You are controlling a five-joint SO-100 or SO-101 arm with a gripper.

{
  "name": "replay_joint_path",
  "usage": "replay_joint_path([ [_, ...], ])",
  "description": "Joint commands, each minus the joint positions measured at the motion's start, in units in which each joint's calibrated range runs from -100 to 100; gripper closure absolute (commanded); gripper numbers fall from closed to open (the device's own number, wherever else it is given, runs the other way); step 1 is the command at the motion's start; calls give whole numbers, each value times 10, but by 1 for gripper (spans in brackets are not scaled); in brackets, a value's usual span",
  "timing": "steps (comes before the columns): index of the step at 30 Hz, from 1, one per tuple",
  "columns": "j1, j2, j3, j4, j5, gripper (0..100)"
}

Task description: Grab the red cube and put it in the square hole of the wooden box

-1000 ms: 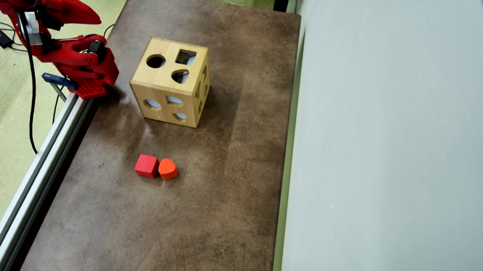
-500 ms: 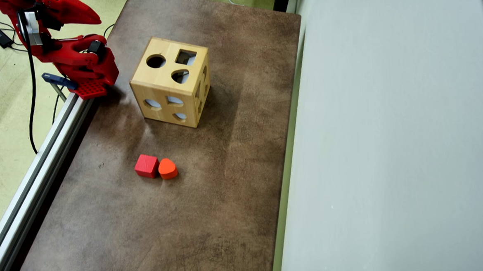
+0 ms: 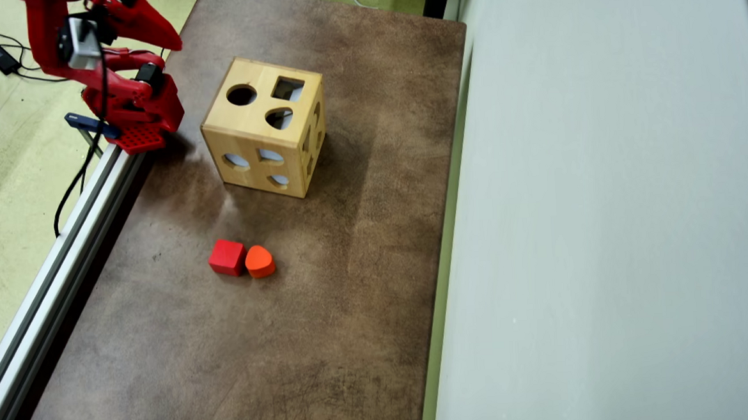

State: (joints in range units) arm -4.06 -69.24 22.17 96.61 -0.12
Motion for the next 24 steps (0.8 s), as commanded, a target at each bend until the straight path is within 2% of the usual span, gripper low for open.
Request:
replay_joint_path([
  [1,3,2,-11,-27,3,97],
  [7,4,-17,-12,-35,2,97],
  [13,21,-19,-26,-104,-4,98],
  [24,304,9,-16,-190,-121,98],
])
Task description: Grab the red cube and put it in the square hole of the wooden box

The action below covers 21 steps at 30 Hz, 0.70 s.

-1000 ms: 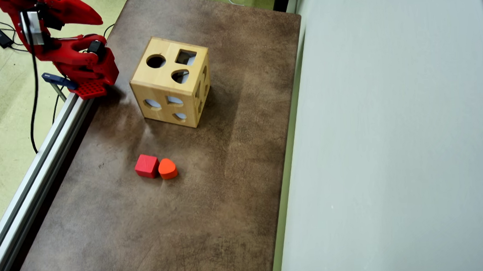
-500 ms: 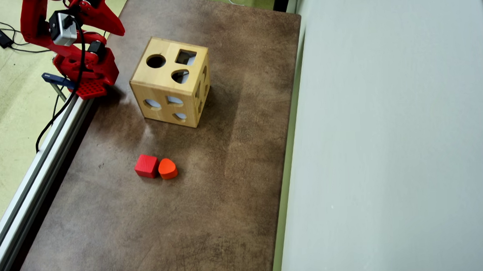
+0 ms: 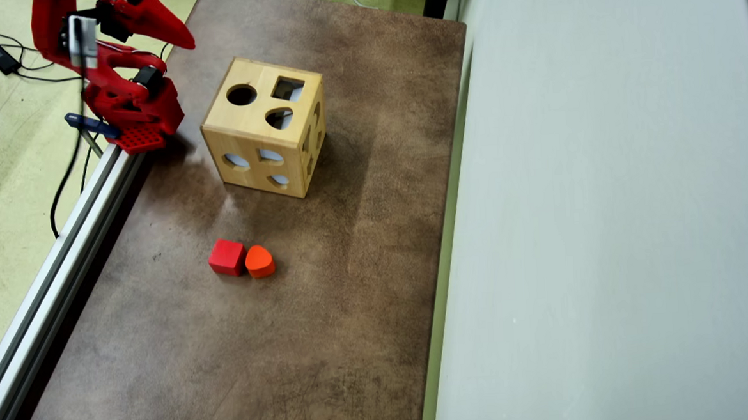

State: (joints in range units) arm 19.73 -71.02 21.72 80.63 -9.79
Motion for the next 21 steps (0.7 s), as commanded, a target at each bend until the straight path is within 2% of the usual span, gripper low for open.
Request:
replay_joint_path([
  [1,82,43,-11,-36,-30,98],
  [12,186,225,-20,-44,-71,98],
  [21,205,276,-12,-44,-81,98],
])
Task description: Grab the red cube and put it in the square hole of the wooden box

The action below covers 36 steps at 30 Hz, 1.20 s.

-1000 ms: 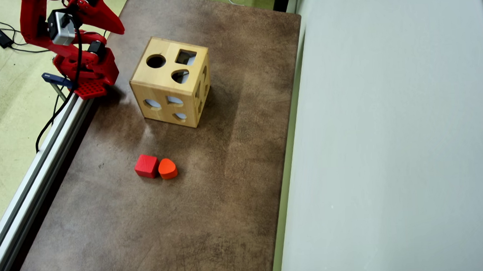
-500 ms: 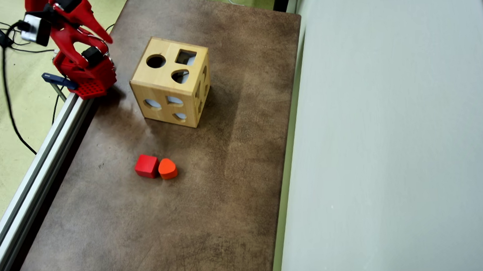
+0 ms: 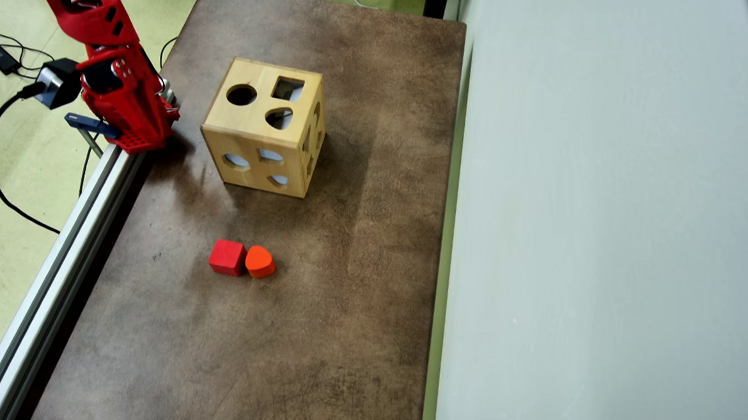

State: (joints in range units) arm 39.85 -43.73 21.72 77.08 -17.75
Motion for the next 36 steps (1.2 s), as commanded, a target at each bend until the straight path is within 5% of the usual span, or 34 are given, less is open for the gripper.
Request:
replay_joint_path([
  [1,3,4,-11,-8,-2,98],
  [12,5,115,-20,-80,-6,98],
  [19,6,185,-13,-170,-54,98],
  [36,5,350,-12,-174,-66,98],
])
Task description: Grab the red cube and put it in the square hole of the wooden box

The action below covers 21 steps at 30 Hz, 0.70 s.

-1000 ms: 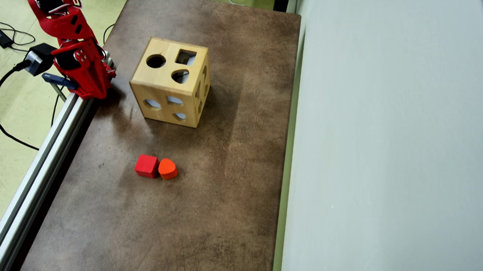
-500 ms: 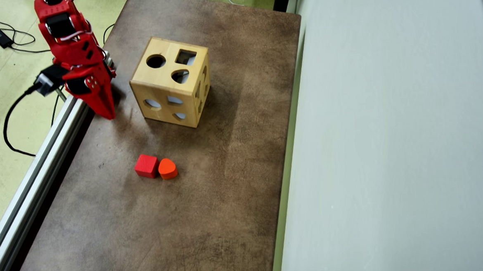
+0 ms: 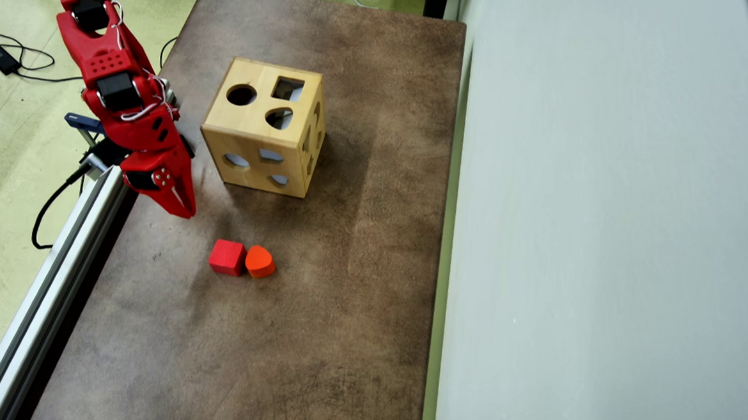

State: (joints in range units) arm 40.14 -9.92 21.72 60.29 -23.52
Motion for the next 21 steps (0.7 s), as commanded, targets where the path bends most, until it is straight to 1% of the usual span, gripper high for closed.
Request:
replay_joint_path([
  [1,2,21,-12,-7,-13,98],
  [8,-4,41,-22,-12,-26,97],
  [16,-8,38,-13,-107,-21,97],
  [21,-11,44,-11,-117,-21,97],
])
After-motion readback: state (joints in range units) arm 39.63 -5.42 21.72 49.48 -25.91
